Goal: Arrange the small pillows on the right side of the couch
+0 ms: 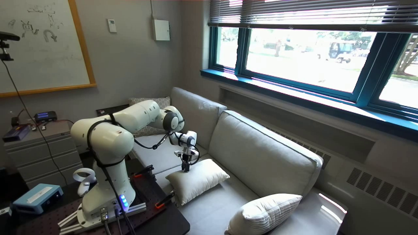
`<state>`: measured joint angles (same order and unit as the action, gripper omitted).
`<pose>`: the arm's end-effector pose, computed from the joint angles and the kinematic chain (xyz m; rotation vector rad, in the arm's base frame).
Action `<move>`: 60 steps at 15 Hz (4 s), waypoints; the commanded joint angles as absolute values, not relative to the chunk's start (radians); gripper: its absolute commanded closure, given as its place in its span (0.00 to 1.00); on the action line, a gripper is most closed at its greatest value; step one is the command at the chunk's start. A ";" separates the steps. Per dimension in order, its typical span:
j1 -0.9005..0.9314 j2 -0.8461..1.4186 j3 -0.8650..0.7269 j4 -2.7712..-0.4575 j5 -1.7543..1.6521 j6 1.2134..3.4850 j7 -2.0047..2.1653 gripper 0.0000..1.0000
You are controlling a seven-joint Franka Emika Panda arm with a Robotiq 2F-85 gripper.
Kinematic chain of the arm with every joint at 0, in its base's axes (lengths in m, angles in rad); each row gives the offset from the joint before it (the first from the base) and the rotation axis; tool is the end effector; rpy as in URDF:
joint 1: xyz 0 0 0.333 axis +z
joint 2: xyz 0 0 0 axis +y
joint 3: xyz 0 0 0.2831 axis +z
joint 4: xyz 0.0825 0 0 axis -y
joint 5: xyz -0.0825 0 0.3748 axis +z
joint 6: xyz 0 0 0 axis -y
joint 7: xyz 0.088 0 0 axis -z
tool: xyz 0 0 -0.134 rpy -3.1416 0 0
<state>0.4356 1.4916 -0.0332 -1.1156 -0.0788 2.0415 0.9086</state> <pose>0.5118 0.2114 -0.1670 2.6078 -0.5682 -0.5316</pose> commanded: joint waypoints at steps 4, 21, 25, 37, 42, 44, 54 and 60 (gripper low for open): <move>0.407 1.491 -0.047 -1.162 -0.075 2.024 0.925 0.25; 0.473 1.314 -0.241 -1.456 -0.084 2.365 1.365 0.98; 0.544 1.202 -0.278 -1.651 -0.131 2.640 1.442 0.97; 0.660 1.044 -0.482 -2.286 0.015 3.518 1.166 0.96; 0.311 0.993 -0.380 -2.222 -0.262 3.479 1.104 0.96; 0.157 0.995 -0.326 -2.201 -0.352 3.471 1.095 0.96; 0.188 1.161 -0.383 -2.119 0.401 3.269 0.833 0.96; 0.400 1.189 -0.487 -2.121 0.591 3.207 0.929 0.96</move>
<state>0.3048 1.1661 -0.4310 -2.1246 0.5306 3.2458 0.8576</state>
